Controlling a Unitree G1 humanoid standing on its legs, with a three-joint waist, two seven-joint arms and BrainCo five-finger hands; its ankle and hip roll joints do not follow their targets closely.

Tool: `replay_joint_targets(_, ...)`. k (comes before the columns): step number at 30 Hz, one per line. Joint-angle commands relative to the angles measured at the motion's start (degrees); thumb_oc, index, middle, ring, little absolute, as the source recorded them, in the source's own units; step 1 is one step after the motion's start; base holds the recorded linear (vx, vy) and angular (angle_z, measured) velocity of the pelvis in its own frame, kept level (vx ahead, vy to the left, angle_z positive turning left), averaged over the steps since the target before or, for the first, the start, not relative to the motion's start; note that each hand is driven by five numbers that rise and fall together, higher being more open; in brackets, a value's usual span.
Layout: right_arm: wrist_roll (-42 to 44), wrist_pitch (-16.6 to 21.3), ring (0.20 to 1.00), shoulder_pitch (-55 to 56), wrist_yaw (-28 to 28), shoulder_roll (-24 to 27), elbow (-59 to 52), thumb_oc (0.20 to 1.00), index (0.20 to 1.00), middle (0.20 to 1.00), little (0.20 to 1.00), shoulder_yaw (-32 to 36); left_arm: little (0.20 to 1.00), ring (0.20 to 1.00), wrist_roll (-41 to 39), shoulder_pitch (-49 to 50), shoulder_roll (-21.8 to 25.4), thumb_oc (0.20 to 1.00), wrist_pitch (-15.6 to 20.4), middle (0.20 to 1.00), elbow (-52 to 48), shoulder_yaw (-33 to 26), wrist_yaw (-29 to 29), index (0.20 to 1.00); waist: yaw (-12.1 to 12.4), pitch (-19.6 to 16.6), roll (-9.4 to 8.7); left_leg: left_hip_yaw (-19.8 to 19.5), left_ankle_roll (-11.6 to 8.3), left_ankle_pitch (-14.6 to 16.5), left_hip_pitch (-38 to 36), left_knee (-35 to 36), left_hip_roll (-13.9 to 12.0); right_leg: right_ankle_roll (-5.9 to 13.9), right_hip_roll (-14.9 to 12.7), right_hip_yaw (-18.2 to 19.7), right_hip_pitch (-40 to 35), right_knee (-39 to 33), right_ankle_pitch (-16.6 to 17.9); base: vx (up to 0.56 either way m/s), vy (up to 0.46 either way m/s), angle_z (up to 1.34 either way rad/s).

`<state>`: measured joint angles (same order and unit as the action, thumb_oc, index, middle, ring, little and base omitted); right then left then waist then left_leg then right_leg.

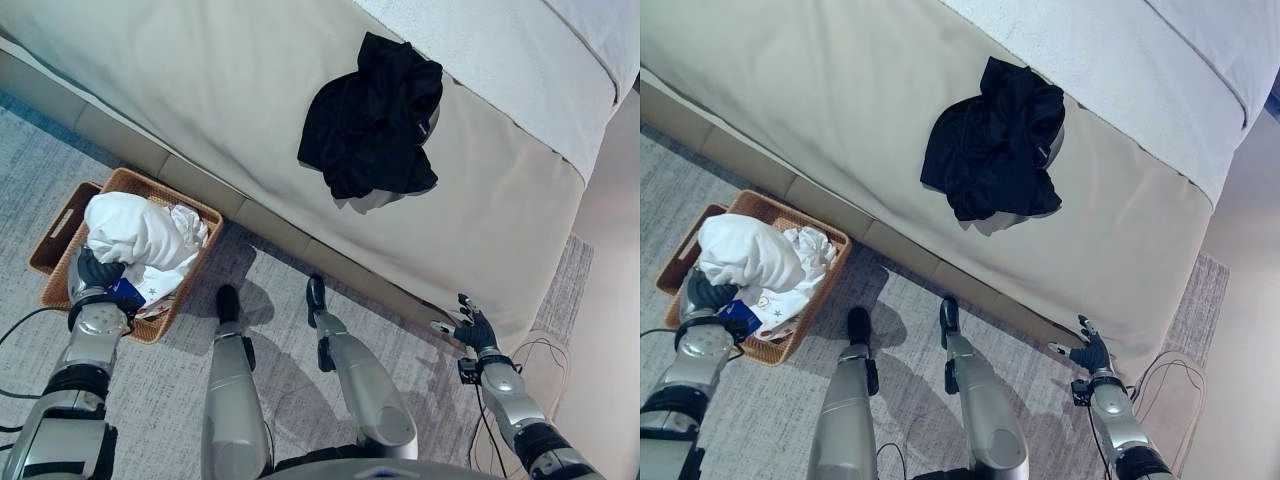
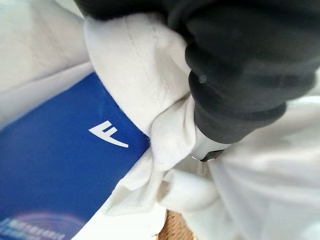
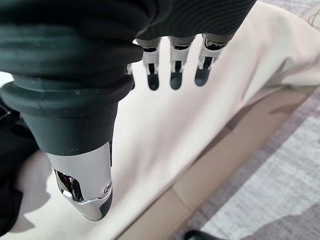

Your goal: Pick up clothes into the bucket

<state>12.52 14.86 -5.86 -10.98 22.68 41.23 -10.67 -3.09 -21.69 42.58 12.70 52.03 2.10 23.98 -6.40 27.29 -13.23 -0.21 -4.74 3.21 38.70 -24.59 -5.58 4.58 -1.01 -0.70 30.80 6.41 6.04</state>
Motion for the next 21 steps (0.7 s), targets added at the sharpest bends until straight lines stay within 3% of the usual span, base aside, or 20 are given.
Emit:
replay_joint_targets(1,3.64,2.89,1.000,-1.07,-2.15,1.71,-2.16,1.000,1.000,1.000,1.000,-2.11,0.200,0.200,-0.66,-1.45,7.21,0.200,0.95,0.200,0.01,-1.33,3.05,0.200,0.99,2.26,-4.67,-1.73,2.89,5.66,2.04,-9.93,1.93,3.83,-1.47,0.31,0.02,1.85,0.16,-0.01,-0.041,-0.25)
replay_joint_targets(6,5.01,3.45,1.000,-0.02,-3.08,1.92,-3.77,1.000,1.000,1.000,1.000,-1.67,0.200,0.200,-1.84,-5.46,9.03,0.200,-0.16,0.200,-0.91,0.70,3.85,0.200,0.30,2.50,-4.06,-4.73,3.52,6.35,8.90,-13.06,3.31,3.48,-1.93,-2.69,7.06,8.29,-2.82,0.02,-0.025,0.15)
replay_joint_targets(12,5.41,3.36,1.000,-0.02,-3.65,1.77,-4.43,1.000,1.000,1.000,1.000,-1.90,0.200,0.200,-4.51,-8.39,8.35,0.200,-2.13,0.200,0.86,0.54,4.96,0.200,-0.05,2.50,-3.71,-6.11,3.65,6.42,11.76,-14.11,4.24,3.12,-2.51,-4.16,9.71,9.92,-3.79,0.01,-0.022,0.27)
replay_joint_targets(13,5.35,3.27,1.000,-0.11,-3.65,1.78,-4.70,1.000,1.000,1.000,1.000,-2.04,0.529,0.529,-4.90,-8.63,8.02,0.529,-2.34,0.529,0.66,0.22,5.40,0.529,0.01,2.50,-3.66,-6.20,3.64,6.37,11.93,-14.01,4.31,3.11,-2.59,-4.27,9.81,9.75,-3.82,0.01,-0.011,0.10)
replay_joint_targets(14,5.45,3.21,1.000,-0.14,-3.59,1.72,-4.99,1.000,1.000,1.000,1.000,-2.21,0.940,0.940,-5.84,-8.82,7.62,0.940,-2.74,0.940,1.38,-0.51,5.62,0.940,0.05,2.50,-3.66,-6.14,3.54,6.28,11.83,-13.75,4.25,3.08,-2.71,-4.46,9.75,9.58,-3.82,0.01,-0.014,0.03)
replay_joint_targets(15,5.49,3.17,1.000,-0.15,-3.55,1.72,-5.50,1.000,1.000,1.000,1.000,-2.29,1.000,1.000,-6.96,-9.02,7.16,1.000,-3.08,1.000,2.28,-1.27,6.11,1.000,0.04,2.50,-3.64,-6.19,3.48,6.16,11.61,-13.39,4.25,3.07,-2.79,-4.49,9.69,9.48,-3.87,0.00,0.000,0.00)
replay_joint_targets(21,6.02,2.98,1.000,0.01,-3.66,1.97,-7.52,1.000,1.000,1.000,1.000,-2.25,1.000,1.000,-14.39,-7.52,3.97,1.000,-3.44,1.000,3.23,-6.04,8.06,1.000,0.37,2.50,-3.14,-5.90,3.24,5.55,10.39,-11.62,4.45,2.95,-3.29,-4.67,8.83,8.86,-3.76,0.00,0.000,0.00)
